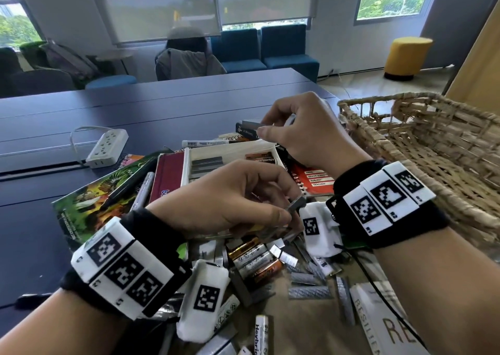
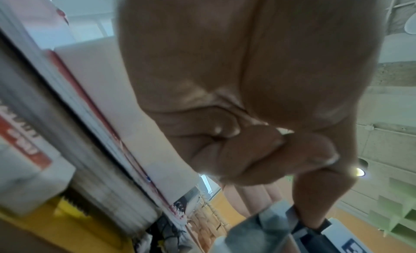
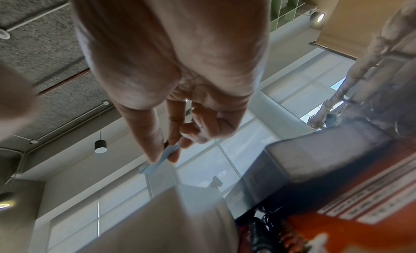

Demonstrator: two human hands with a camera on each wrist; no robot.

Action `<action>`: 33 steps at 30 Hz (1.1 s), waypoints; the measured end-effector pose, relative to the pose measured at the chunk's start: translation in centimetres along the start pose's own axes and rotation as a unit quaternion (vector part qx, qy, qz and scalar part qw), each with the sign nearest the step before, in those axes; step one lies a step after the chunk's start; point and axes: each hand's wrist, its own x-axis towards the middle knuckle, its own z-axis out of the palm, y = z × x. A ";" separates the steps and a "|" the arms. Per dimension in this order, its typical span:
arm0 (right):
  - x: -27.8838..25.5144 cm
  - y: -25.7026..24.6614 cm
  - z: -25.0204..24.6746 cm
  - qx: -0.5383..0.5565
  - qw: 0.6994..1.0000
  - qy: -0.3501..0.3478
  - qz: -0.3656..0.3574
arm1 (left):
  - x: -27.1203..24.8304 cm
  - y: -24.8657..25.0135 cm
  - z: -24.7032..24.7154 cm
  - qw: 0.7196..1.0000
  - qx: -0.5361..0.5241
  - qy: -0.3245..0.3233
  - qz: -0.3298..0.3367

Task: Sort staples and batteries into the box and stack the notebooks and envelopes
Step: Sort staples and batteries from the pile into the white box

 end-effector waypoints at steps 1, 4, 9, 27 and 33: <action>0.0 0.0 0.0 0.001 1.000 -0.001 0.001 | 0.0 -0.1 0.0 1.000 0.010 -0.002 0.001; -0.1 0.1 0.1 0.002 1.000 -0.006 0.006 | 0.0 -0.1 -0.1 0.999 0.026 0.016 0.010; -0.3 -0.1 0.0 -0.007 1.000 -0.023 0.013 | -0.3 0.0 -0.5 0.994 0.012 0.097 0.048; -0.7 -0.3 1.4 0.010 0.991 -0.131 -0.007 | -0.8 -2.9 -5.9 0.888 0.035 0.454 0.055; -0.5 -1.0 1.7 -0.004 0.987 -0.156 -0.026 | -0.4 -3.4 -5.9 0.894 -0.019 0.447 0.023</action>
